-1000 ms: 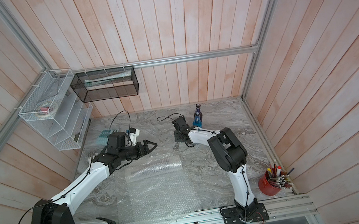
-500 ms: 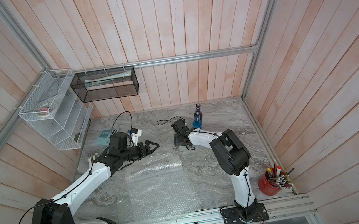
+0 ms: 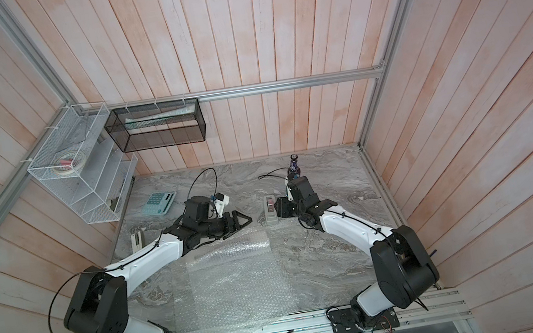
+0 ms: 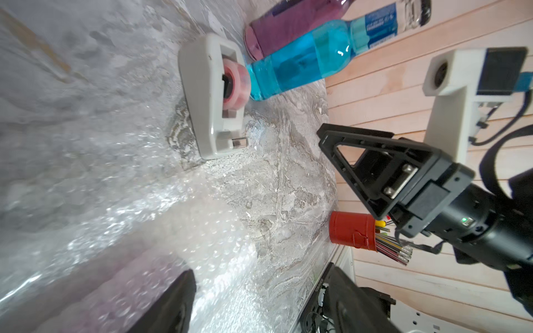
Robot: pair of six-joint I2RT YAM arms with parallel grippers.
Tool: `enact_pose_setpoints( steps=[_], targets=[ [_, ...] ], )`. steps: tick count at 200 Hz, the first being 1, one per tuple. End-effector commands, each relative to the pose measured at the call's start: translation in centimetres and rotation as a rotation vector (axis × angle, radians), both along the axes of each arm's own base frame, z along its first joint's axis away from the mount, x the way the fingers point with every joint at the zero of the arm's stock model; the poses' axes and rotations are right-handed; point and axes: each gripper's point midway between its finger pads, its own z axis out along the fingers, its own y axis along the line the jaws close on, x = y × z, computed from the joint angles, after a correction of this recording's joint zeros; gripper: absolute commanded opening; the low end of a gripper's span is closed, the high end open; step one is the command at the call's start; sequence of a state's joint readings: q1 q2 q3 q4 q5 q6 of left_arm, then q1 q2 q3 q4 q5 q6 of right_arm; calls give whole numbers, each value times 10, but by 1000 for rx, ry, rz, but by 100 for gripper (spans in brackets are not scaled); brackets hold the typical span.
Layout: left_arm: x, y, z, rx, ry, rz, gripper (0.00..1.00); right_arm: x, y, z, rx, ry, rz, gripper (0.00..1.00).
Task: Wrap wine bottles in bubble wrap
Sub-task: Tear off the tape using the Tape Cutter.
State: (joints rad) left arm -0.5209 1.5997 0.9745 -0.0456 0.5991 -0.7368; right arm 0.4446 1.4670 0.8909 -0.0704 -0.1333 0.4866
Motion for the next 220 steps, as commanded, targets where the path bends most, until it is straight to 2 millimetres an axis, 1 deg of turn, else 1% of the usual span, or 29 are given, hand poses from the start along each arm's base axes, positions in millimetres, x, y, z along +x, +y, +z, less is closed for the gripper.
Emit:
enact_pose_setpoints(
  steps=[1, 10, 22, 33, 48, 61, 90, 100, 114, 151, 186, 220],
  targets=[
    [15, -22, 18, -85, -43, -21, 69, -5, 10, 9, 124, -54, 82, 53],
    [20, -28, 16, -97, -31, -30, 67, -3, 11, 8, 162, -60, 90, 52],
    [24, -36, 12, -103, -22, -42, 66, -1, 12, 4, 187, -59, 99, 50],
    [28, -41, 11, -108, -22, -46, 66, 0, 14, -4, 194, -48, 122, 48],
    [33, -45, 3, -105, -7, -50, 66, 1, 16, -17, 203, -22, 139, 44],
    [37, -49, -5, -98, 9, -49, 65, 2, 17, -26, 206, -16, 138, 43],
    [48, -59, -13, -99, 25, -56, 63, 7, 16, -42, 191, -21, 128, 40],
    [51, -63, -16, -93, 27, -61, 62, 9, 14, -48, 180, -20, 114, 39],
    [53, -66, -25, -77, 38, -62, 61, 11, 10, -54, 173, -23, 89, 39],
    [60, -68, -46, -51, 60, -39, 57, 14, 7, -68, 149, -28, 60, 38],
    [69, -76, -48, -52, 45, -39, 56, 17, 7, -76, 125, -32, 65, 39],
    [76, -76, -60, -30, 42, -29, 55, 19, 7, -81, 121, -27, 62, 39]
  ],
)
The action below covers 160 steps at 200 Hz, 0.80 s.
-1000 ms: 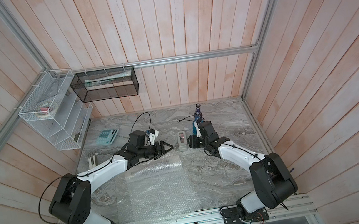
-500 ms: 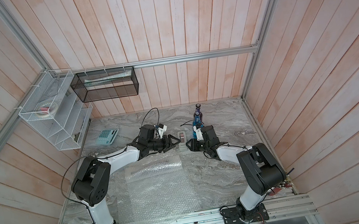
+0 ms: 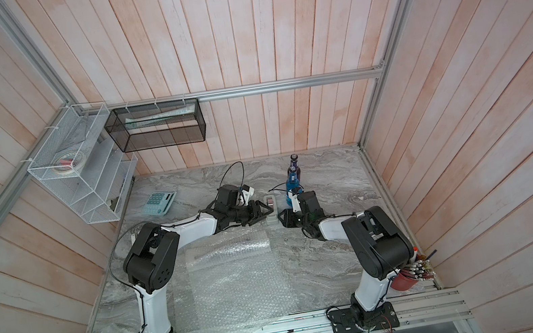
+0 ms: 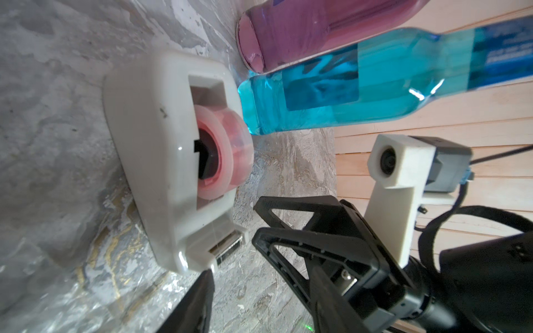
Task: Wrap wine bottles in bubble wrap
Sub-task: Tear off the tape using the Tape Cutter.
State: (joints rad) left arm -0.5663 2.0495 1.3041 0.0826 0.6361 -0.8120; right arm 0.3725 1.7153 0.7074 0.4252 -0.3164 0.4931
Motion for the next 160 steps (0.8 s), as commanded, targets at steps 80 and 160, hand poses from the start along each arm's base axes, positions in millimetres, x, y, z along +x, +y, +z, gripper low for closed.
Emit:
enact_pose_setpoints(
  steps=[80, 160],
  targets=[
    [18, -11, -22, 32, -23, 7, 52, 7, 5, -10, -6, -15, -5, 39],
    [18, -20, -27, 2, 10, -27, 49, 9, 9, -15, -23, -3, 1, 39]
  ],
)
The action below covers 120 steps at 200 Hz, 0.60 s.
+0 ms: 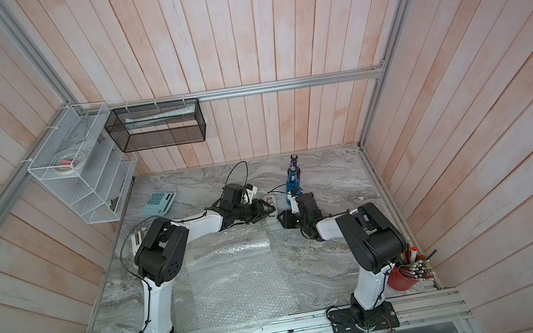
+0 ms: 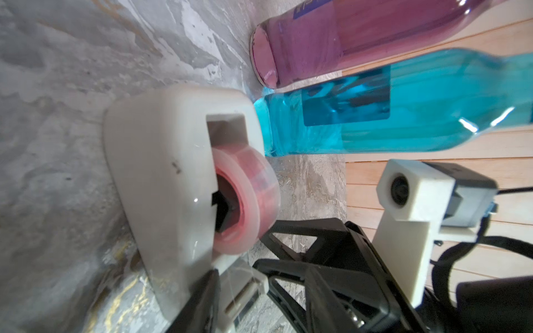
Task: Wrap wine bottles in bubble wrap
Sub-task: Tear off the tape using the Tape Cutter.
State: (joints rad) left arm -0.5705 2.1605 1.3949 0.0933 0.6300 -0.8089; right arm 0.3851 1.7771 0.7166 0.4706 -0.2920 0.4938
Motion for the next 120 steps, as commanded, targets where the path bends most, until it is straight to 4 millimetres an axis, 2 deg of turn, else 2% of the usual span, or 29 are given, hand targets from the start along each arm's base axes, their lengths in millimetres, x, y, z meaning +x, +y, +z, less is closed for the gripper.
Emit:
enact_pose_setpoints(
  steps=[1, 53, 106, 120],
  targets=[
    [0, -8, -7, -5, 8, -27, 49, 4, 6, -1, -7, -4, 8, 39],
    [-4, -9, -12, -12, 39, -43, 38, 3, 8, -3, -11, 2, 13, 39],
    [-5, -4, -15, -14, 58, -50, 17, 5, 8, -1, -13, 3, -4, 41],
    [-4, -2, -15, -14, 58, -50, 15, 6, 8, -3, -18, 5, -8, 42]
  ],
)
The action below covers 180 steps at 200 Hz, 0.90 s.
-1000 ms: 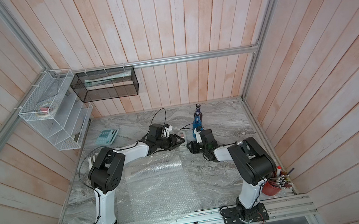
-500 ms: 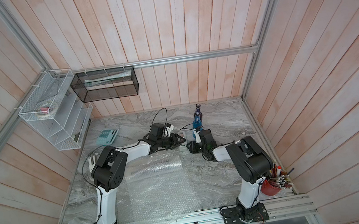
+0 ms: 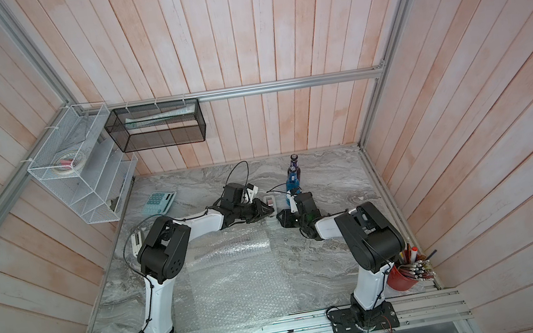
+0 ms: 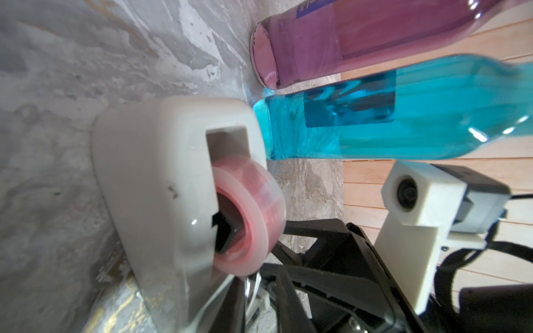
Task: Wrap wine bottles in bubble wrap
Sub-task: Tear off the tape using the Tape Cutter.
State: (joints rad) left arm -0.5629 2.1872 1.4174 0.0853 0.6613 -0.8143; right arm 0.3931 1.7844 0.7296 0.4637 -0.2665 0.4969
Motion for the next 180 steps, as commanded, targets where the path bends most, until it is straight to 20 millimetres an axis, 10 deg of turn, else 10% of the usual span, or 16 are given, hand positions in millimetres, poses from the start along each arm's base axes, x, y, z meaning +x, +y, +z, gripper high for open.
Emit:
enact_pose_setpoints(
  steps=[1, 101, 180],
  targets=[
    [-6, -1, -10, -3, 33, -36, 15, 3, 7, -2, -4, 8, 6, 41],
    [0, 7, -11, 0, 37, -51, 0, 1, 8, -17, -38, 57, -14, 43],
    [0, 3, 25, -43, 23, -89, 0, -2, -3, -44, -132, 137, -55, 41]
  ],
)
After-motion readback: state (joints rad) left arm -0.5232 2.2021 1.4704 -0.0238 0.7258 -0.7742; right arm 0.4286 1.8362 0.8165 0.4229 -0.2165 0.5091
